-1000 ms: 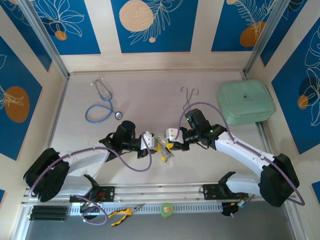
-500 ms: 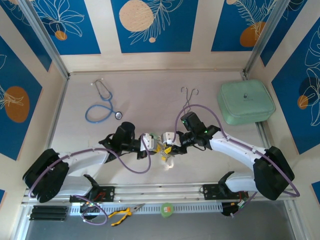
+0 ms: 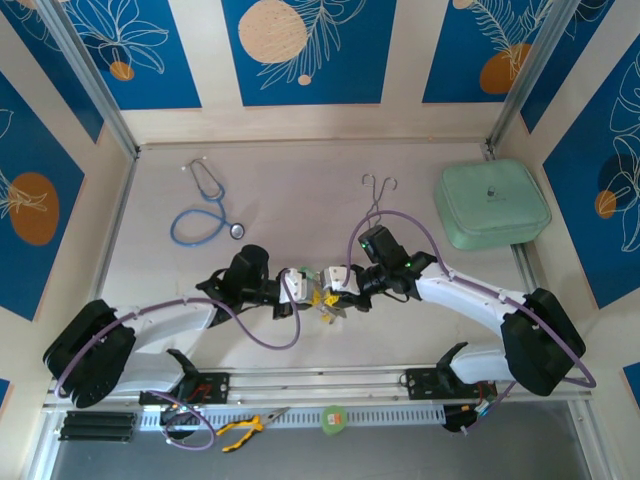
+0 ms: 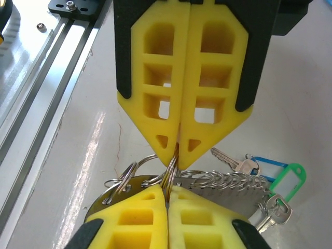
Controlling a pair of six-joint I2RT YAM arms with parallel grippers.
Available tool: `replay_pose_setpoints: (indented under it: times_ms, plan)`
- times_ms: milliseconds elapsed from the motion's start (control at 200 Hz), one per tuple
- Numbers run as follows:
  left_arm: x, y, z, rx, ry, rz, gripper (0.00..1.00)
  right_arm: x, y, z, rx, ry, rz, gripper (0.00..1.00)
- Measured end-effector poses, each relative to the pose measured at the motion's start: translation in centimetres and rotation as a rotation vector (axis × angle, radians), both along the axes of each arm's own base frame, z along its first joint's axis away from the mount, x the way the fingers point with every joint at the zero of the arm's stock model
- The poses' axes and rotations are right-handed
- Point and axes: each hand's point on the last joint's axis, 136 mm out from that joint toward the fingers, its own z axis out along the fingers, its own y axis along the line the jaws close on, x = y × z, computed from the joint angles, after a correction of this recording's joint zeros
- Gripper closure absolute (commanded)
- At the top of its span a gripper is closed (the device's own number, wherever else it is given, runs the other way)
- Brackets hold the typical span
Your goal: Put the keys on the keyring
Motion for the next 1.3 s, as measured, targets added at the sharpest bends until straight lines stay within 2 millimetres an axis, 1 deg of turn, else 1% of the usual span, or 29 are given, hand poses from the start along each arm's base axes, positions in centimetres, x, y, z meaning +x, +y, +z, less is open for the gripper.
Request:
replay_pose_setpoints:
  times_ms: [55,120,170,300,345,420,530,595,695,740,815,875,975,1110,1240,1295]
  plan:
    - [0.0,0.0,0.0,0.001,-0.004,0.002,1.00,0.0,0.0,0.0,0.002,-0.001,0.000,1.00]
    - [0.1,0.1,0.1,0.002,-0.012,0.011,0.86,0.1,0.1,0.0,0.004,-0.004,-0.001,1.00]
    - [0.2,0.3,0.2,0.002,-0.026,0.018,0.73,0.2,0.1,0.1,0.010,-0.011,-0.001,1.00]
    - [-0.1,1.0,0.6,0.003,-0.050,0.039,0.49,0.4,0.3,0.1,0.013,-0.018,-0.003,1.00]
    - [-0.2,1.3,0.8,0.005,-0.044,0.055,0.45,0.4,0.3,0.1,0.013,-0.017,-0.003,1.00]
    - [-0.2,1.8,1.1,0.010,-0.047,0.082,0.41,0.4,0.3,-0.1,0.010,-0.014,-0.003,1.00]
    - [0.0,2.5,1.9,0.006,-0.023,0.147,0.40,0.5,0.4,0.0,0.014,-0.019,-0.003,1.00]
    - [0.4,2.9,2.3,0.003,0.015,0.206,0.42,0.6,0.4,0.0,0.017,-0.023,-0.006,1.00]
    - [1.2,3.5,2.0,0.004,0.128,0.329,0.45,0.6,0.4,-0.3,0.025,-0.031,-0.010,1.00]
    - [1.5,3.8,1.8,0.000,0.210,0.390,0.47,0.7,0.4,-0.3,0.029,-0.033,-0.014,1.00]
    - [1.9,4.2,1.4,-0.008,0.338,0.484,0.52,0.8,0.3,-0.3,0.039,-0.037,-0.023,1.00]
    - [2.1,4.2,1.2,-0.024,0.440,0.543,0.59,0.9,0.2,-0.1,0.047,-0.039,-0.032,1.00]
    - [2.0,4.2,1.0,-0.040,0.548,0.588,0.68,1.2,0.2,0.2,0.064,-0.045,-0.042,1.00]
    - [2.1,4.3,1.1,-0.047,0.549,0.598,0.69,1.2,0.3,0.4,0.078,-0.041,-0.039,1.00]
    - [2.3,3.8,1.9,-0.072,0.492,0.562,0.68,1.3,0.3,0.9,0.097,-0.038,-0.042,1.00]
    - [2.4,3.6,2.1,-0.078,0.461,0.536,0.70,1.2,0.3,1.3,0.113,-0.034,-0.047,1.00]
